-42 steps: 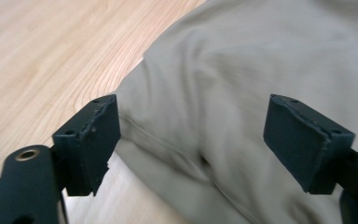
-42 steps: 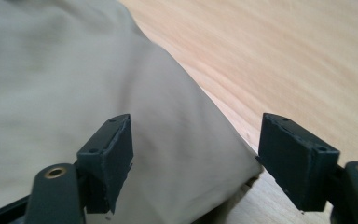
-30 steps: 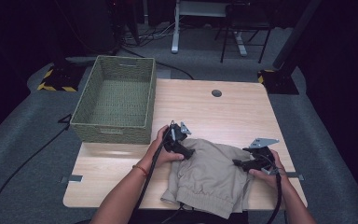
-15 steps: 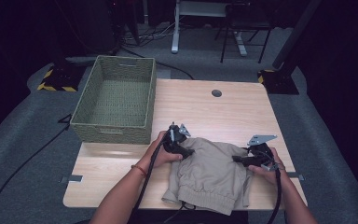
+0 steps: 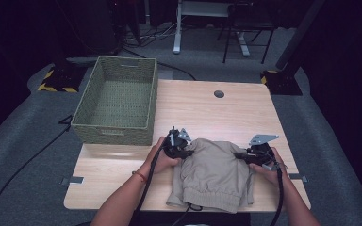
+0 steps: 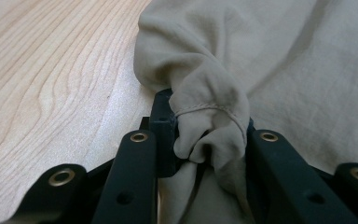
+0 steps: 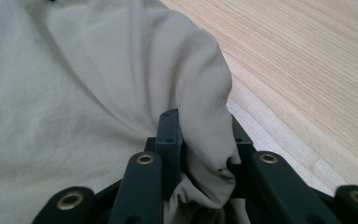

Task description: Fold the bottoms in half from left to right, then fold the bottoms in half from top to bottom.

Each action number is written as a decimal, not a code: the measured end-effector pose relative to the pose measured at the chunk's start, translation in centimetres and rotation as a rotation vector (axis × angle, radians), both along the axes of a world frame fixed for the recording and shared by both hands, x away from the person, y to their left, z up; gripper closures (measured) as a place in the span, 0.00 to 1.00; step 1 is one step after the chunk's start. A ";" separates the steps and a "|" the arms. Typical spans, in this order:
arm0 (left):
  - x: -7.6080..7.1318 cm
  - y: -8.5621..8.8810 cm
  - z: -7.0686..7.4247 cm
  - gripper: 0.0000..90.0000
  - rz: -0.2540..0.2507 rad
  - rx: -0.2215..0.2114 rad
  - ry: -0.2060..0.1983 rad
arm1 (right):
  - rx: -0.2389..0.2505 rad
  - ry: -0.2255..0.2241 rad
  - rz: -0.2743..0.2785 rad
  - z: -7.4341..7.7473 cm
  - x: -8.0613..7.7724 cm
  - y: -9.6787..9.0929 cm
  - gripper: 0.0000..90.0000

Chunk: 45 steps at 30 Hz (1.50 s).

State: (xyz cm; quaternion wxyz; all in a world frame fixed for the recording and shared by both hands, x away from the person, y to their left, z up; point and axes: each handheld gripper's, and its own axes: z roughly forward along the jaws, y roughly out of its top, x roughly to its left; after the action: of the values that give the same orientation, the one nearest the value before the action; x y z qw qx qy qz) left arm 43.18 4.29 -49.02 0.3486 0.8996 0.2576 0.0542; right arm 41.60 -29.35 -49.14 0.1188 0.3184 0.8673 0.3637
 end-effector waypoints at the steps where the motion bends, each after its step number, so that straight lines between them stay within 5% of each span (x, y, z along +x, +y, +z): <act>1: -0.1 0.0 0.0 0.80 0.009 -0.003 0.000 | -0.003 -0.002 0.000 0.0 0.0 0.0 0.82; 10: 0.0 0.6 1.3 0.80 0.070 -0.046 -0.060 | 0.014 -0.022 -0.015 0.2 0.3 -0.3 0.84; 16: -0.2 0.1 1.5 0.81 0.047 -0.003 -0.095 | -0.011 -0.041 -0.015 0.6 0.4 -0.2 0.84; 21: 0.2 0.2 1.9 0.82 0.054 -0.009 -0.100 | 0.026 -0.042 -0.023 1.4 1.2 -0.5 0.84; 29: 0.5 0.4 2.6 0.78 0.132 -0.033 -0.110 | 0.027 -0.039 -0.025 2.5 2.4 0.0 0.85; 33: 1.1 -0.2 2.3 0.75 0.231 0.012 -0.128 | 0.035 -0.053 -0.045 3.3 3.2 0.3 0.85; 36: 1.4 -0.8 2.1 0.77 0.258 0.041 -0.142 | 0.023 -0.069 -0.052 3.8 3.8 0.9 0.85; 39: 2.0 -0.8 2.6 0.79 0.270 0.027 -0.146 | 0.002 -0.089 -0.061 4.3 4.3 1.5 0.85; 45: 1.5 -0.2 4.6 0.82 0.250 -0.028 -0.215 | 0.048 -0.155 -0.074 5.6 4.1 1.4 0.85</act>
State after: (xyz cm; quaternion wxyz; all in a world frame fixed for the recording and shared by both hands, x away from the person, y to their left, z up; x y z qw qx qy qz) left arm 44.73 4.12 -44.39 0.3770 0.8446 0.3295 0.1897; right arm 45.72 -27.90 -43.55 0.1914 0.3239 0.8341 0.4034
